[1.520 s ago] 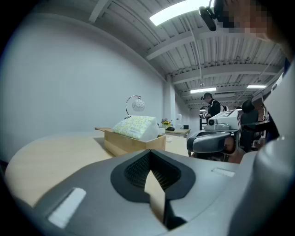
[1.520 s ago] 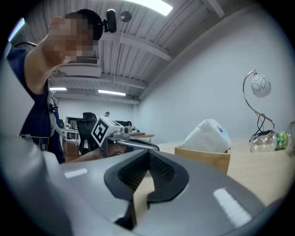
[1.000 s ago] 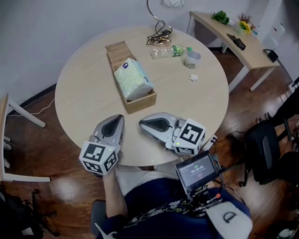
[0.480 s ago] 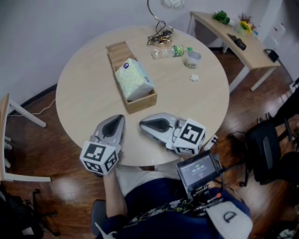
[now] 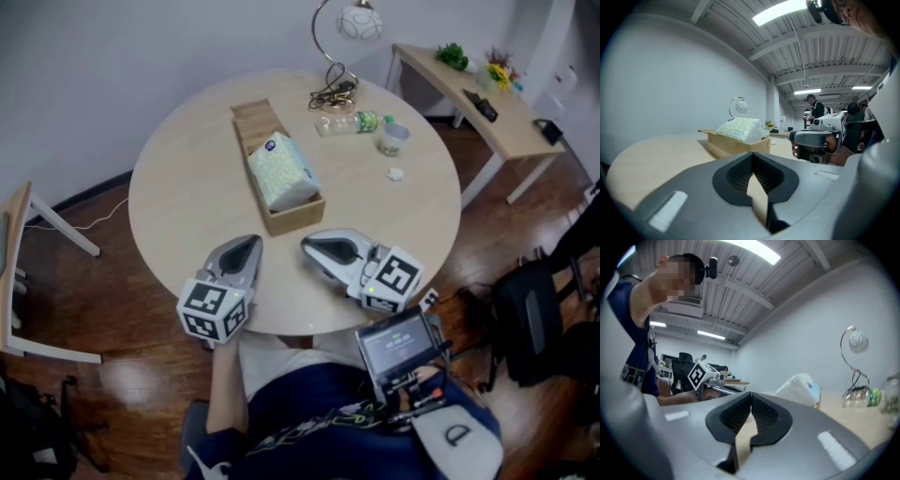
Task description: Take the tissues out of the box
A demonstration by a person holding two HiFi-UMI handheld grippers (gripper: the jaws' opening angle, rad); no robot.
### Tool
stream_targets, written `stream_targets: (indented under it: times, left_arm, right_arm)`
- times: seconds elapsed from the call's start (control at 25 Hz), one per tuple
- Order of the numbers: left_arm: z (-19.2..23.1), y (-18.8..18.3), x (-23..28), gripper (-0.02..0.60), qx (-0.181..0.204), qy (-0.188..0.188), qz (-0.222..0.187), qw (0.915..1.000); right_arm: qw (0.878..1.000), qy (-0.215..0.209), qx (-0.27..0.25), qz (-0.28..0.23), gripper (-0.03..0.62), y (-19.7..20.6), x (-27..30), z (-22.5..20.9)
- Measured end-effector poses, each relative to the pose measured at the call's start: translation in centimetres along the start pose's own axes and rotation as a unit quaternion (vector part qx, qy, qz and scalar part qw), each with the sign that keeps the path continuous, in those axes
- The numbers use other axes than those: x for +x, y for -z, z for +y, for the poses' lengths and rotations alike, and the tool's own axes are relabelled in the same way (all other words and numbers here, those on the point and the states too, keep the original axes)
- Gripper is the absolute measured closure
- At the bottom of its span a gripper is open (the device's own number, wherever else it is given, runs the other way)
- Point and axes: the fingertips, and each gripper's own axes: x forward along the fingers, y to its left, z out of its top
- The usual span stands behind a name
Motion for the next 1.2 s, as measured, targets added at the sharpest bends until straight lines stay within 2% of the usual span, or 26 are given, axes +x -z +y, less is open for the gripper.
stream_targets:
  times: [0.08, 0.12, 0.16, 0.2, 0.28, 0.36, 0.4, 0.44, 0.52, 0.56, 0.6, 0.64, 0.72, 0.8, 0.88, 0.96, 1.08, 1.2]
  left_arm:
    - [1.6, -0.3, -0.3, 0.578, -0.019, -0.03, -0.011, 0.9993]
    - [2.4, -0.7, -0.4, 0.578, -0.037, -0.035, -0.027, 0.9984]
    - [3.0, -1.5, -0.5, 0.578, -0.055, -0.029, -0.051, 0.9968]
    - [3.4, -2.5, -0.7, 0.578, -0.069, -0.017, -0.078, 0.9944]
    - [3.9, -4.8, -0.8, 0.578, -0.066, 0.0, -0.119, 0.9907]
    - [4.5, -6.9, -0.4, 0.574, -0.024, -0.012, -0.125, 0.9918]
    - [4.7, -7.7, 0.1, 0.564, 0.004, -0.021, -0.118, 0.9928]
    - [4.9, -8.4, 0.9, 0.538, 0.034, -0.03, -0.107, 0.9932]
    - [5.1, -9.1, 3.0, 0.45, 0.098, -0.043, -0.073, 0.9916]
    - [5.1, -9.0, 4.1, 0.367, 0.132, -0.043, -0.051, 0.989]
    - [5.0, -8.8, 5.1, 0.255, 0.167, -0.037, -0.027, 0.9849]
    - [4.6, -8.3, 5.8, 0.195, 0.199, -0.023, -0.003, 0.9797]
    - [3.2, -7.3, 6.4, 0.154, 0.239, 0.017, 0.029, 0.9703]
    - [1.6, -6.9, 6.6, 0.147, 0.229, 0.064, 0.029, 0.971]
    - [1.0, -7.5, 7.1, 0.147, 0.188, 0.087, 0.008, 0.9783]
    - [1.8, -7.5, 8.1, 0.147, 0.181, 0.064, 0.01, 0.9813]
    - [3.3, -5.9, 9.0, 0.149, 0.212, 0.024, 0.037, 0.9763]
    - [3.3, -5.7, 9.4, 0.149, 0.2, 0.031, 0.033, 0.9788]
  right_arm:
    - [0.998, 0.02, -0.058, -0.021, 0.594, -1.5, -0.6, -0.5]
    - [0.997, 0.025, -0.071, -0.026, 0.581, -2.0, -0.8, -0.7]
    - [0.997, 0.025, -0.067, -0.031, 0.503, -2.4, -1.0, -1.0]
    - [0.997, 0.021, -0.055, -0.04, 0.461, -2.8, -1.2, -1.5]
    - [0.997, 0.022, -0.032, -0.064, 0.43, -3.5, -1.6, -3.2]
    - [0.995, 0.049, -0.038, -0.079, 0.353, -3.8, -1.5, -5.8]
    - [0.993, 0.067, -0.053, -0.081, 0.297, -3.9, -1.3, -7.2]
    - [0.991, 0.081, -0.07, -0.081, 0.271, -4.1, -1.0, -8.5]
    - [0.988, 0.086, -0.098, -0.078, 0.202, -4.6, 0.2, -10.5]
    - [0.989, 0.073, -0.105, -0.074, 0.18, -4.9, 1.0, -11.2]
    - [0.99, 0.051, -0.111, -0.068, 0.18, -5.1, 1.8, -11.5]
    - [0.991, 0.025, -0.115, -0.061, 0.178, -5.1, 2.7, -11.7]
    - [0.992, -0.015, -0.116, -0.047, 0.18, -4.1, 3.6, -11.8]
    - [0.994, -0.024, -0.103, -0.04, 0.183, -2.7, 3.6, -11.9]
    - [0.993, -0.025, -0.112, -0.007, 0.183, -0.9, 3.7, -11.9]
    - [0.992, -0.029, -0.122, 0.02, 0.185, 0.1, 4.2, -11.8]
    - [0.996, -0.033, -0.08, 0.025, 0.233, 0.6, 4.8, -11.5]
    - [0.998, -0.029, -0.054, 0.017, 0.233, 0.4, 4.6, -11.7]
